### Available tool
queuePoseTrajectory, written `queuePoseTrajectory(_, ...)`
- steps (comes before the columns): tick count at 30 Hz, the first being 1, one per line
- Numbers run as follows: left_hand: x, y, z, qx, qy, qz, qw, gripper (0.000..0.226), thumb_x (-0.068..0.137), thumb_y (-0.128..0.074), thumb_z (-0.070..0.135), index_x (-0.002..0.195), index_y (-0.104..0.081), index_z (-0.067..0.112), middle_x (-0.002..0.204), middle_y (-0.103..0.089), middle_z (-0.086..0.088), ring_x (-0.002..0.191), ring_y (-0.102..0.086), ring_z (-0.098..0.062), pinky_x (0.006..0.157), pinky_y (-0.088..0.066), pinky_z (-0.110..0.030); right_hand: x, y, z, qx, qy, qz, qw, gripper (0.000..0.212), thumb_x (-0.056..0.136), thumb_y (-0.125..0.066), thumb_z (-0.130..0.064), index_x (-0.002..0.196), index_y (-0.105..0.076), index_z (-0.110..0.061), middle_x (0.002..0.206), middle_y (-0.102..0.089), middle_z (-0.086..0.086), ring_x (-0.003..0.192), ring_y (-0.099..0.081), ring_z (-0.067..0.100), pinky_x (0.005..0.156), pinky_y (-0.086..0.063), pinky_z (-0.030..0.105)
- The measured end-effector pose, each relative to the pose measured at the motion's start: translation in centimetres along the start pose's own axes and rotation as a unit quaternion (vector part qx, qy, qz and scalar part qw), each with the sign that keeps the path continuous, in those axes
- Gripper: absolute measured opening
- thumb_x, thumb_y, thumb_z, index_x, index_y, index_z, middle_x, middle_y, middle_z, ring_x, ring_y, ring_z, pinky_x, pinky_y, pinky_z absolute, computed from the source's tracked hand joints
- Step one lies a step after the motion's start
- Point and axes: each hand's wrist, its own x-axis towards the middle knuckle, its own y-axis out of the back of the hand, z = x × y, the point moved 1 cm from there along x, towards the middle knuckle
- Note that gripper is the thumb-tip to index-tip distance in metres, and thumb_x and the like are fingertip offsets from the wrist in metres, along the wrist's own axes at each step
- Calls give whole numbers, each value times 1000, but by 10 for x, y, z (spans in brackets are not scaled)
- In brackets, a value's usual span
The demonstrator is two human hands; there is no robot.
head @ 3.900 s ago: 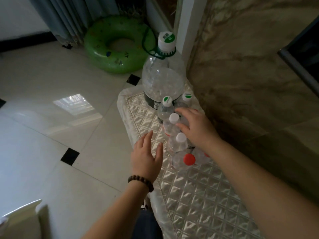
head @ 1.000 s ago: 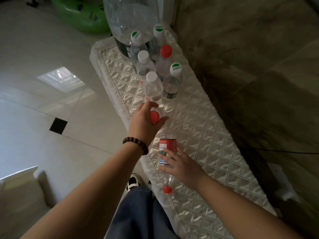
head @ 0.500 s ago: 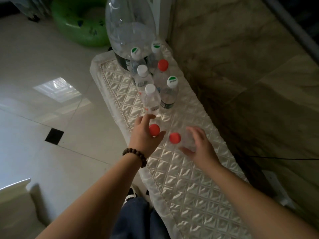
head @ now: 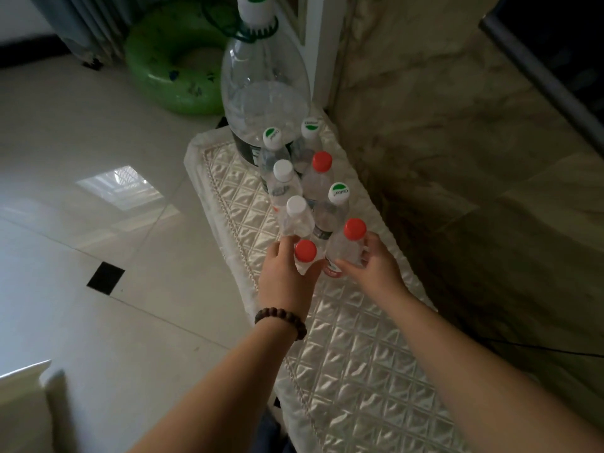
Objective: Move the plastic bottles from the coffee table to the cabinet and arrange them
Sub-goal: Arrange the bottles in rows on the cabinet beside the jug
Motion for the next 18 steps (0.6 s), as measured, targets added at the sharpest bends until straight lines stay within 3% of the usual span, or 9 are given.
queuePoseTrajectory(6, 6, -5, 5, 20, -14, 22, 999, 41, 75, -76, 30, 104, -52, 17, 103, -56, 3, 87, -51, -13, 71, -38, -23, 5, 0, -6, 4, -2, -19, 1000, 66, 73, -79, -25, 130, -45, -23, 118, -54, -5, 109, -51, 12, 91, -43, 29)
queuePoseTrajectory(10, 6, -7, 5, 25, -19, 19, 999, 42, 75, -76, 31, 107, -51, 18, 107, -52, 4, 88, -51, -13, 70, -38, -22, 8, -1, -5, 1, -31, -35, 999, 73, 74, -78, -29, 135, -39, -26, 133, -52, 1, 121, -50, 20, 98, -44, 39)
queuePoseTrajectory(18, 6, -6, 2, 24, -22, 16, 999, 52, 74, -76, 34, 116, -49, 19, 114, -51, 2, 96, -53, -14, 77, -44, -24, 7, 0, -10, -15, -39, -41, 998, 70, 76, -77, -27, 135, -39, -26, 130, -55, 1, 121, -51, 20, 92, -40, 30)
